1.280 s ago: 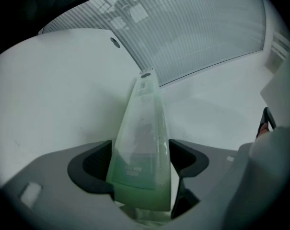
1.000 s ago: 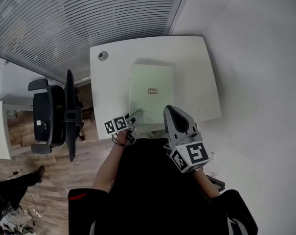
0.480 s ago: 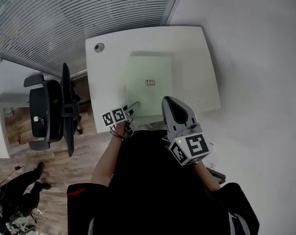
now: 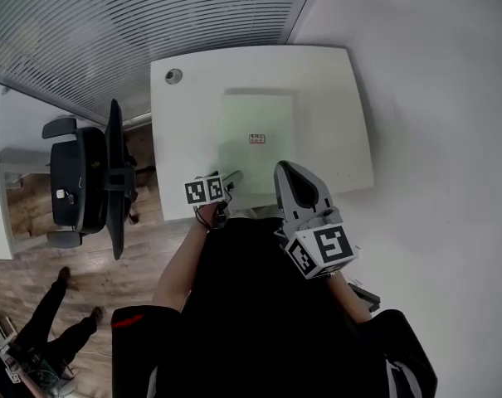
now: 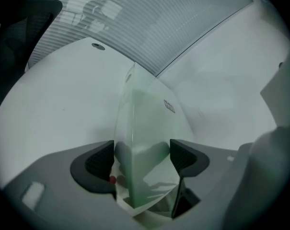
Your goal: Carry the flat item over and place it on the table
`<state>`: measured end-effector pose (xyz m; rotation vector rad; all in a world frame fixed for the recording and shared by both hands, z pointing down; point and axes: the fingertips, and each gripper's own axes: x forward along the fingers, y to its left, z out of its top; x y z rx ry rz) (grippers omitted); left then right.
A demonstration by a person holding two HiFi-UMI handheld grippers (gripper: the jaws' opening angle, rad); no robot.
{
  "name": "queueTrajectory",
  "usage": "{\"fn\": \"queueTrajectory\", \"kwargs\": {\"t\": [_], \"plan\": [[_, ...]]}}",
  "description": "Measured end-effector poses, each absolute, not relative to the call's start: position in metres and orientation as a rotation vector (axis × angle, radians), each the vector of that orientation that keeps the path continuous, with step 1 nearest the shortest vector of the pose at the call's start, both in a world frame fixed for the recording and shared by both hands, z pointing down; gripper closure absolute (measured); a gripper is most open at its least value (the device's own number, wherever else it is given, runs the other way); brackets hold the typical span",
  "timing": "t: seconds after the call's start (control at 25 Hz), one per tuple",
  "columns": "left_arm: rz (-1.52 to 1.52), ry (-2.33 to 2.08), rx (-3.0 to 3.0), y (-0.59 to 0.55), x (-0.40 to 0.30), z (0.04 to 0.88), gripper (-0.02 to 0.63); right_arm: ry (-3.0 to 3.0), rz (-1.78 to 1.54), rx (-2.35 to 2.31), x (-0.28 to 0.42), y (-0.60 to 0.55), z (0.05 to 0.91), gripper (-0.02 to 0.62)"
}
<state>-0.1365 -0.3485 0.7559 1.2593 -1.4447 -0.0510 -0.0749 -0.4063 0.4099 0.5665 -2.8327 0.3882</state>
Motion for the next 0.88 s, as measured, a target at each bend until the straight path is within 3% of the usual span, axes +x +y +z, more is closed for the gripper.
{"fn": "queueTrajectory", "kwargs": {"t": [0.12,0.32,0.6,0.88], "plan": [[-0.026,-1.475,1.268,-0.347,-0.141,0.751,0.258,-2.835,0.398,0.570,-0.074,-0.406,0.409,0.594],[0.000,-1.577,1.346,-0.353,-0.158,0.716,0.372,-2.838,0.424,0.582,-0.074,-0.408,0.410,0.594],[-0.002,-1.793,1.558,-0.370,-0.168,0.609,0.582,-2.841,0.421,0.545,-0.080,-0.401,0.410,0.594],[-0.128,-1.918,1.753,-0.374,-0.159,0.509,0.597,-2.860,0.416,0.483,-0.091,-0.392,0.407,0.594]]}}
